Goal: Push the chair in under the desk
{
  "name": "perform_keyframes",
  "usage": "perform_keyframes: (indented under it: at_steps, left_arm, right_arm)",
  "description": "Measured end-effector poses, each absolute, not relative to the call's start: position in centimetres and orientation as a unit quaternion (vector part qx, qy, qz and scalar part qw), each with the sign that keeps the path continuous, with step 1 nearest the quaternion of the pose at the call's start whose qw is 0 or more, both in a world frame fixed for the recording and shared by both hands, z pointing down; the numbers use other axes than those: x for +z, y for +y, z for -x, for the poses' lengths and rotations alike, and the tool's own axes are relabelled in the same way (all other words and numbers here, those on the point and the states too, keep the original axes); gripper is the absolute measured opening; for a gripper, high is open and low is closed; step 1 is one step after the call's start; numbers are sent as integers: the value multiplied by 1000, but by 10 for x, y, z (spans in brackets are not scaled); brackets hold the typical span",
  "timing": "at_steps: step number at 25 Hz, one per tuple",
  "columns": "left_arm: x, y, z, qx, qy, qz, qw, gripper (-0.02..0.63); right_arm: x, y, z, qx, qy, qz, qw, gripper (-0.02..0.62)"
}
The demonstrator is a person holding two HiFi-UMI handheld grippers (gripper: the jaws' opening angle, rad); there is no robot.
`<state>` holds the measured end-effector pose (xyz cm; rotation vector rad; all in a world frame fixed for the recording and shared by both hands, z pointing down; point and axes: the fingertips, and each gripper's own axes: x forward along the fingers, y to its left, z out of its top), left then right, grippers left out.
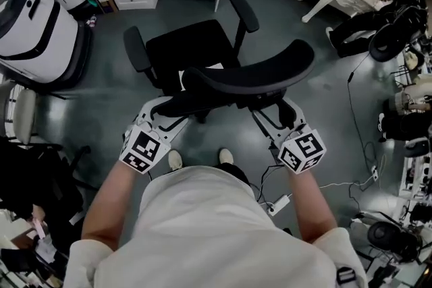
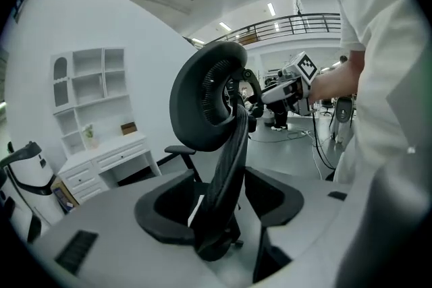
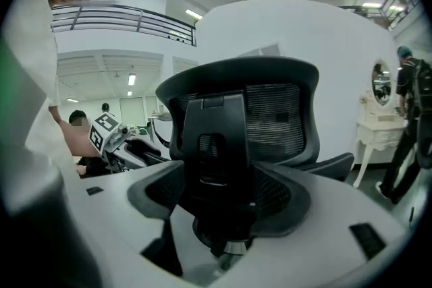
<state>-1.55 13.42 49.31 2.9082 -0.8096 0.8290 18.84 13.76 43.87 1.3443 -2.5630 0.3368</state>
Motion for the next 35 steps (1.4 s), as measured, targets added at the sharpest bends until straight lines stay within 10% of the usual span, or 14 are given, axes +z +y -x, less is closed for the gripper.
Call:
perform_keyframes:
  at_steps: [35]
  left_arm:
    - [498,65,52,256,-136,-957,7,201]
  right_arm:
    - [440,86,-147,126,-842,-513,111,291]
